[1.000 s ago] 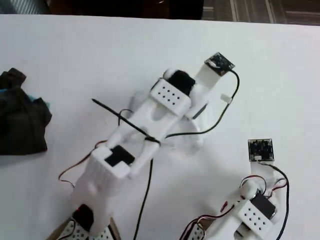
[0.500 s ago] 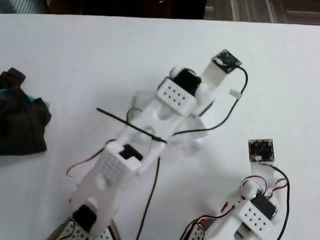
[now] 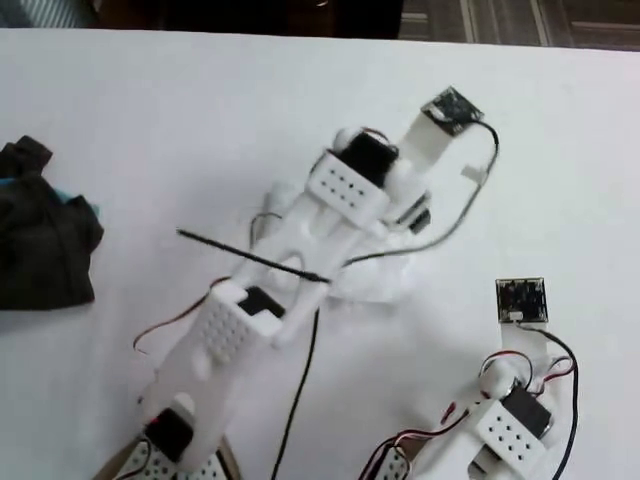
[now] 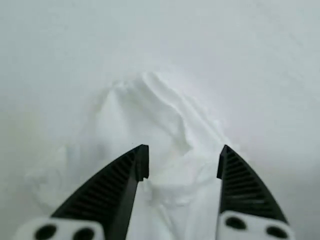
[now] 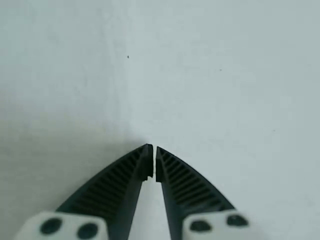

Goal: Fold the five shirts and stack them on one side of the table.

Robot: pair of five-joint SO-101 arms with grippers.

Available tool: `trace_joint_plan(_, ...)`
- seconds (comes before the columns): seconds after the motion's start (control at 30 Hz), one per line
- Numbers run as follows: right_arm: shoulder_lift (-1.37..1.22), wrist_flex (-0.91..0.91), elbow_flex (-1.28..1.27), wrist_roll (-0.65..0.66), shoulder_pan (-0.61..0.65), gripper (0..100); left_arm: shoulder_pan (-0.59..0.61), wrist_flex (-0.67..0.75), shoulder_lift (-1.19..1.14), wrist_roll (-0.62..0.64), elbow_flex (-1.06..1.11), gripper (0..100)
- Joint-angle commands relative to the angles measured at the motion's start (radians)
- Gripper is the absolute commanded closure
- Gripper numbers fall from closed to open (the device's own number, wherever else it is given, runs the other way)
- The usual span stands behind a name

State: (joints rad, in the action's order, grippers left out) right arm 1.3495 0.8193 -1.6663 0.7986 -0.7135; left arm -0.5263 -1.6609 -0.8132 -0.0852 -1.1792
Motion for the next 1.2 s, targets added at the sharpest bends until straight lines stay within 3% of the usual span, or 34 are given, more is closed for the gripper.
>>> trace_joint_plan(0.0, 0.021, 0.004, 0.006, -0.008, 0.005, 97.8, 0.147, -0.075, 0.054, -0.002, -0.12, 81)
trace_joint_plan(0.1, 0.021, 0.004, 0.006, -0.008, 0.005, 97.8, 0.298, -0.121, 0.058, 0.005, -0.166, 99)
trace_joint_plan(0.17, 0.021, 0.004, 0.006, -0.008, 0.005, 97.8, 0.404, -0.126, 0.06, 0.002, -0.177, 95)
trace_joint_plan(0.27, 0.021, 0.004, 0.008, -0.008, 0.005, 97.8, 0.569, -0.129, 0.06, -0.003, -0.168, 97)
trace_joint_plan(0.43, 0.021, 0.028, 0.071, -0.02, 0.016, 97.8, 0.836, -0.129, 0.061, -0.11, -0.074, 97)
trace_joint_plan(0.6, 0.013, 0.163, 0.206, -0.247, 0.18, 97.8, 1.062, -0.129, 0.166, -0.155, 0.074, 97)
trace_joint_plan(0.7, 0.012, 0.248, 0.305, -0.331, 0.387, 97.8, 1.16, -0.127, 0.273, -0.206, 0.213, 97)
trace_joint_plan(0.87, 0.01, 0.232, 0.42, -0.345, 0.674, 97.8, 1.284, -0.121, 0.419, -0.215, 0.533, 97)
trace_joint_plan(1.0, -0.059, 0.188, 0.534, -0.344, 0.737, 97.8, 1.347, -0.002, 0.545, -0.235, 0.826, 97)
trace_joint_plan(1.17, -0.473, 0.193, 0.784, -0.351, 0.773, 97.8, 1.395, 0.324, 0.821, -0.285, 1.305, 97)
